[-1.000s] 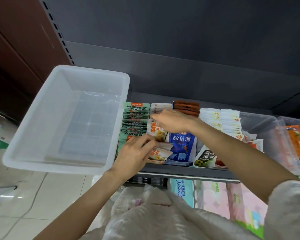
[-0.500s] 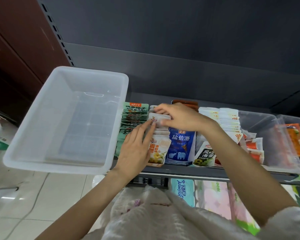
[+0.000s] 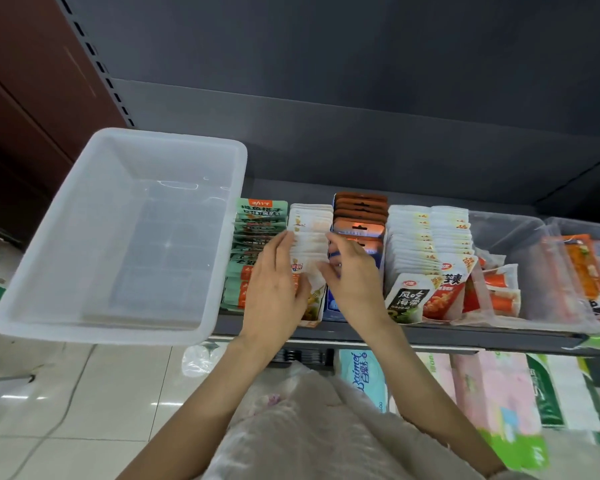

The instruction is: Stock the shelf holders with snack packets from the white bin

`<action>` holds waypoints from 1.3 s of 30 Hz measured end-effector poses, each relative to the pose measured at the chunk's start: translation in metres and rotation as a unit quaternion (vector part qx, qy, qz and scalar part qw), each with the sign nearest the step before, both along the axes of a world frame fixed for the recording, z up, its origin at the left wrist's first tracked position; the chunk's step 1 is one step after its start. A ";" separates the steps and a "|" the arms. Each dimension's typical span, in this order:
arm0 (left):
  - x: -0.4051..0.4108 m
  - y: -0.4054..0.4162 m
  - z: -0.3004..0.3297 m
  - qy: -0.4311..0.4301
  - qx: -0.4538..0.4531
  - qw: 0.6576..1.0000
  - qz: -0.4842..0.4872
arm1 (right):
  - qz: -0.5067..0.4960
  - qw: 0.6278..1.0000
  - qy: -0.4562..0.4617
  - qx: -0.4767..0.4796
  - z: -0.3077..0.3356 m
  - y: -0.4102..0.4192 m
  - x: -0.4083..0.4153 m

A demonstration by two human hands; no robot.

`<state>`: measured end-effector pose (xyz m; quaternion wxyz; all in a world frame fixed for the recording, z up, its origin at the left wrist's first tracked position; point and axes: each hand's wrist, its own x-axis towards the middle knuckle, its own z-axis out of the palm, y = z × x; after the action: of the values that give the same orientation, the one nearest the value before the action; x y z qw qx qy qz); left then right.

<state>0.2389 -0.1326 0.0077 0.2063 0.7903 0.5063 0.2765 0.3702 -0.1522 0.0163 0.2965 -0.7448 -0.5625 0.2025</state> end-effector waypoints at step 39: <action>-0.003 0.042 0.013 0.223 0.154 0.956 -0.111 | 0.108 0.922 -0.333 0.166 0.012 0.066 0.040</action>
<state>0.2358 -0.0901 0.0204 -0.0067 0.9055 0.3993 0.1434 0.4101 -0.0858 0.0284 0.1877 -0.6445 -0.7310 -0.1226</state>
